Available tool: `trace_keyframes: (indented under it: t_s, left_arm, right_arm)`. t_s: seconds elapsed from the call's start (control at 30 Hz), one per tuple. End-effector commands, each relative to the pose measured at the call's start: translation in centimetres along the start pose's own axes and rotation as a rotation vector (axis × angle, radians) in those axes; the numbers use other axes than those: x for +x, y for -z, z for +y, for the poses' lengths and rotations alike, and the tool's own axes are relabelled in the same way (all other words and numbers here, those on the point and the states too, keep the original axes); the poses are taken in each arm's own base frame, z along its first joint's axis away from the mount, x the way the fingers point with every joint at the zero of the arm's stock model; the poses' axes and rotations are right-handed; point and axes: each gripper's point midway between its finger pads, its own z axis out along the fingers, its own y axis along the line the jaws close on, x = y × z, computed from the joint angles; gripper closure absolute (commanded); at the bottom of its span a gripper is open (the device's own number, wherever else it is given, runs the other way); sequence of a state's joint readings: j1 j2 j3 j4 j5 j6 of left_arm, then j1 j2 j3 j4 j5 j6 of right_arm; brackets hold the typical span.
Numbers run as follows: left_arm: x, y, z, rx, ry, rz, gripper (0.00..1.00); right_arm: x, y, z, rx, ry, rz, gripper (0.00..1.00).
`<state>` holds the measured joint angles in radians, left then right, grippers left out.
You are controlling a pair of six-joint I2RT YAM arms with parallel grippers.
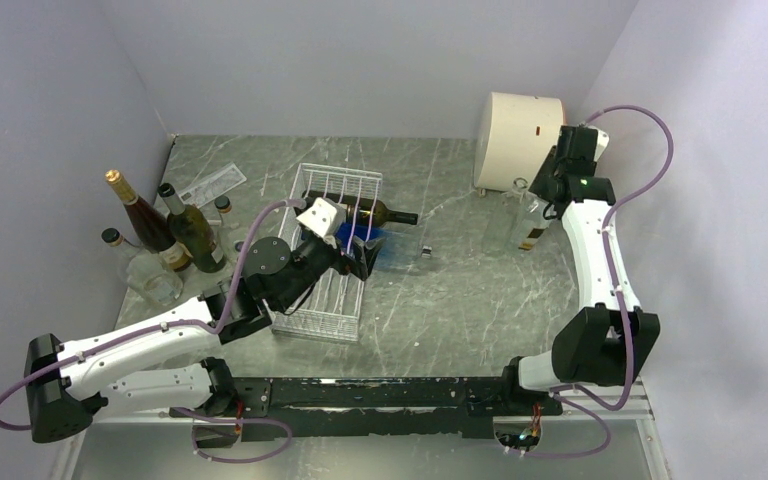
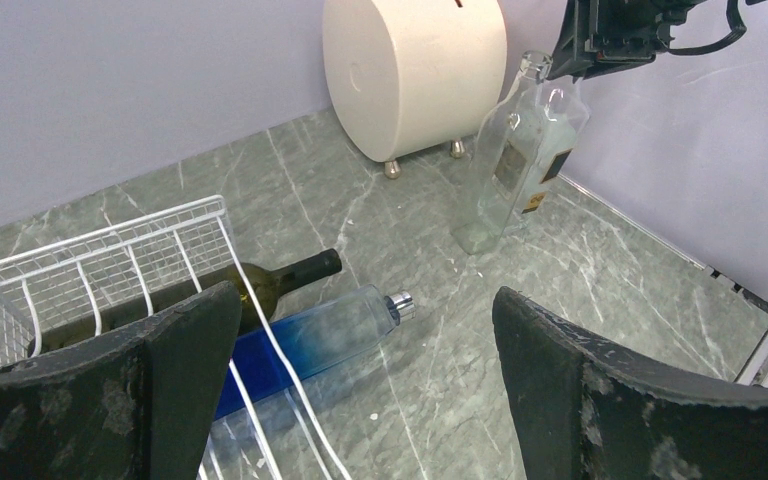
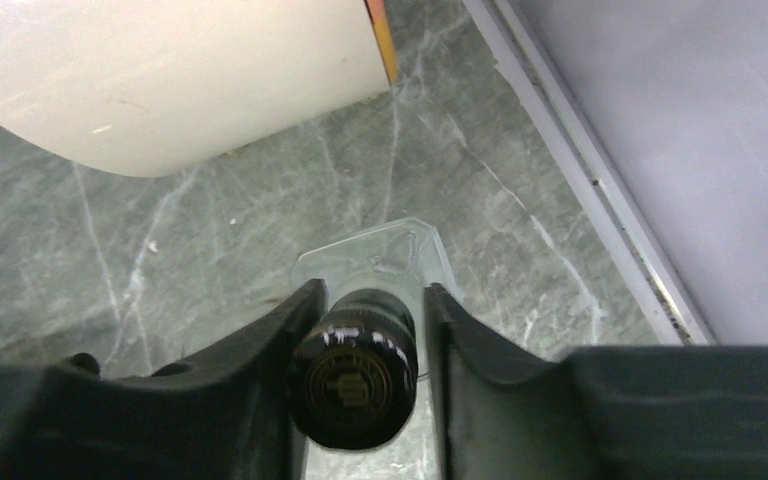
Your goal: Take the wine bottle off the wine rack
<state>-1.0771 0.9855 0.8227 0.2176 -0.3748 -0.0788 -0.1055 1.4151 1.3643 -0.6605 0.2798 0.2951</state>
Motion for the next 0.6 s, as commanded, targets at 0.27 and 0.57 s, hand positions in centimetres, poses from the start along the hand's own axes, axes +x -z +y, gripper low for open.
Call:
trace_keyframes:
  t_s: [0.27, 0.57]
  left_arm:
    - [-1.0, 0.0, 0.7, -0.031, -0.030, -0.029, 0.01]
    - [-0.2, -0.4, 0.7, -0.037, -0.045, -0.008, 0.01]
  right_arm:
    - [-3.6, 4.2, 0.5, -0.077, -0.077, -0.137, 0.19]
    - [-7.6, 12.6, 3.8, -0.395, -0.091, -0.351, 0.15]
